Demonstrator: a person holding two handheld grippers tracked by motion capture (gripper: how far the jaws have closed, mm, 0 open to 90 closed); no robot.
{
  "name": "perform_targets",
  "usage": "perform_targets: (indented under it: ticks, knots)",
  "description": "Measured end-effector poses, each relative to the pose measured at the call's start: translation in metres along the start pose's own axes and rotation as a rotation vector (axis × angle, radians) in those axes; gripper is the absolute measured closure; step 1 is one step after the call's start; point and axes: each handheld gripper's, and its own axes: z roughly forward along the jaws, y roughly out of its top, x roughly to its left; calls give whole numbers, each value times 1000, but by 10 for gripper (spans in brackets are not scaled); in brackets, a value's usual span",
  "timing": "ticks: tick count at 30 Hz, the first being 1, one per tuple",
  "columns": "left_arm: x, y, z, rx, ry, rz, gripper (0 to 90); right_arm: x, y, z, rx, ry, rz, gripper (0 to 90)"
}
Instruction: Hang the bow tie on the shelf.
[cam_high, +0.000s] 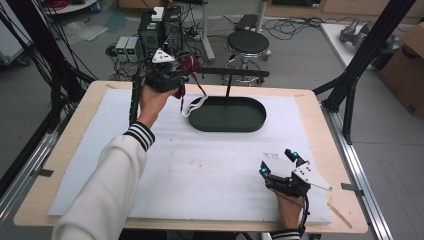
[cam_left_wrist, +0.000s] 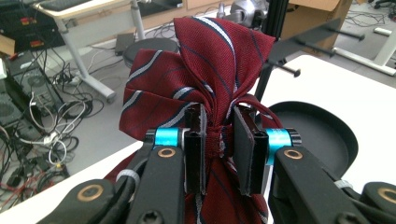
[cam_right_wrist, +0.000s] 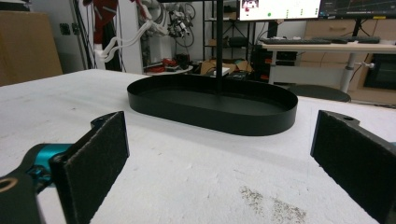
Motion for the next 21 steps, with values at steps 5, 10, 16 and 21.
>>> perform_targets:
  ticks: [5,10,16,21]
  knots:
    - [-9,10,10,-17,-2,14,752,0,0,0,4,1,1,32]
    - [-12,13,21,-30,19,22,751,0,0,0,-1,0,-4,32]
    - [-15,16,34,-38,42,29,751,0,0,0,-1,-1,-3,32]
    - [-15,14,43,-52,83,41,751,0,0,0,0,-1,2,32]
